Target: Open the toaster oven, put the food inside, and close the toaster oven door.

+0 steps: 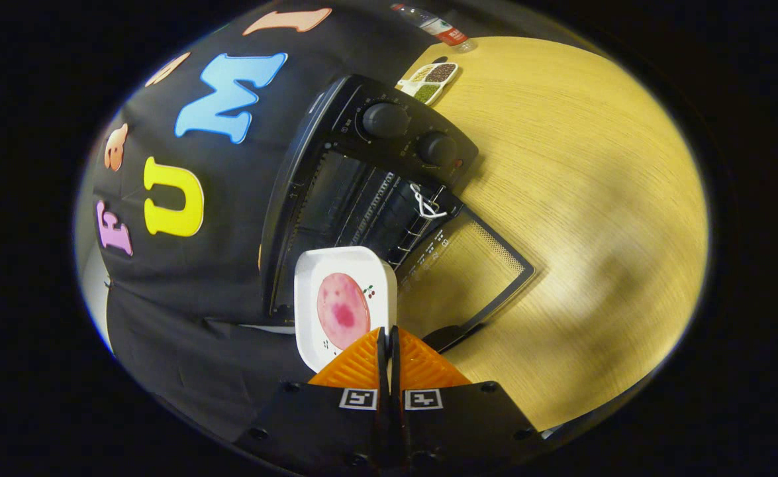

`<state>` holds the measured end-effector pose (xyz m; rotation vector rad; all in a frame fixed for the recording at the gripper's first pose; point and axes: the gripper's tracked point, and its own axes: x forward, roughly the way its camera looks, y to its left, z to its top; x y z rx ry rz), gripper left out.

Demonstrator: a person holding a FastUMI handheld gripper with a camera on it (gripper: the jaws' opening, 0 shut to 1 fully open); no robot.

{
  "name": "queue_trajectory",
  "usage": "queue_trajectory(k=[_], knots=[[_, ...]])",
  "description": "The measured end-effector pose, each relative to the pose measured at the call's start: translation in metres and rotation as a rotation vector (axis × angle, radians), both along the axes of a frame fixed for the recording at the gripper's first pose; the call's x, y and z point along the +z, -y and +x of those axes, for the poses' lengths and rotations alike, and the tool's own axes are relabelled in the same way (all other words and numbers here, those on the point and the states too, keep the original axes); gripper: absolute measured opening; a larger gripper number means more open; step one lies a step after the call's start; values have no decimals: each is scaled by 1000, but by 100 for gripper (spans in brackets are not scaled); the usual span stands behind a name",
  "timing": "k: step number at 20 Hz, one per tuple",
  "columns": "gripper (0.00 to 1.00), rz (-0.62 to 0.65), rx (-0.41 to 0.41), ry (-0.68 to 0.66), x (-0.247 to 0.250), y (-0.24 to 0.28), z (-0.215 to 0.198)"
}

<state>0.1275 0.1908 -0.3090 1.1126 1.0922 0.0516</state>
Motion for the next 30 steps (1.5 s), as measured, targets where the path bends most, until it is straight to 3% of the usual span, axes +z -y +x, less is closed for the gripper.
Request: queue_trajectory(k=[10, 30], knots=[[2, 56, -290, -31, -13, -29, 49], [4, 67, -602, -44, -44, -54, 110]])
